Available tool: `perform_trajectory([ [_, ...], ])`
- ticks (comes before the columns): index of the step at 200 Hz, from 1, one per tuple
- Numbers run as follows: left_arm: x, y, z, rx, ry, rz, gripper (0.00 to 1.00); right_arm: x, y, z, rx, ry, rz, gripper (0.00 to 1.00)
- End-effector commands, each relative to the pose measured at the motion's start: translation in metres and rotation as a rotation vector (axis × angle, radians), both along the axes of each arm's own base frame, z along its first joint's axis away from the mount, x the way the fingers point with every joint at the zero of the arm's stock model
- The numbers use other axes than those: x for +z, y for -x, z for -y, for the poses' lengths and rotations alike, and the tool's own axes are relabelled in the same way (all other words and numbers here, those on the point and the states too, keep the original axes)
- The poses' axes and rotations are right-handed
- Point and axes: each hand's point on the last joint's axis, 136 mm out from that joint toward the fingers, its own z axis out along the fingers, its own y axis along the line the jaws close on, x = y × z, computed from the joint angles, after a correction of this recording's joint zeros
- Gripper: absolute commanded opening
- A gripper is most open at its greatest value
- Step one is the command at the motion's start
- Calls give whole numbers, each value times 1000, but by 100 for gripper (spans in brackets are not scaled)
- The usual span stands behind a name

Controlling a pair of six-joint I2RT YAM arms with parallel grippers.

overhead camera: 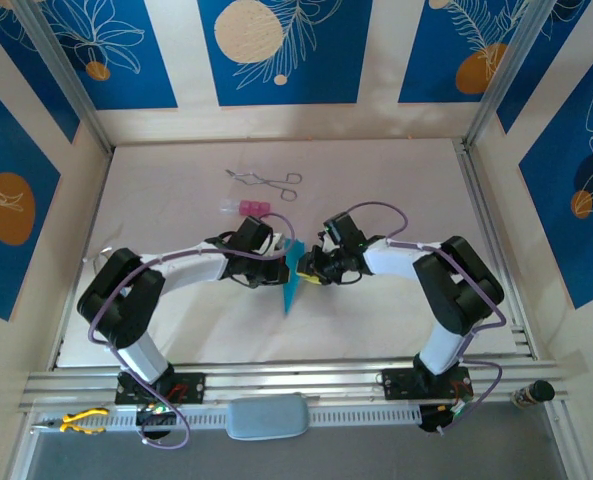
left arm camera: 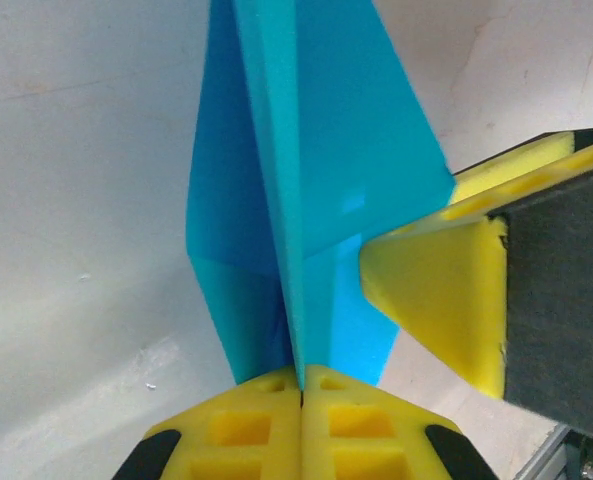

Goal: Fold a paper plane with a square sheet of paper (pick it up from the middle)
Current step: Move a paper plane to the center of the table.

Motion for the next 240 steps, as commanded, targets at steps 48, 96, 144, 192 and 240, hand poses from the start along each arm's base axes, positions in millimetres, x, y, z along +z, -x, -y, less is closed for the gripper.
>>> perform_trajectory([
  [48, 6, 0, 8, -55, -22, 18, 10, -13, 8, 8, -6, -23, -48, 13],
  [96, 2, 3, 14, -73, -19, -11, 21, -21, 11, 8, -6, -44, -66, 5],
  [144, 12, 1, 15, -81, -5, 38, 30, -22, 12, 9, -9, -45, -68, 4],
  [192, 6, 4, 18, -104, -9, 11, 33, -20, 11, 7, -7, -51, -67, 4],
  [240, 12, 8, 26, -144, 17, 30, 33, -19, 10, 6, -6, -53, -66, 4],
])
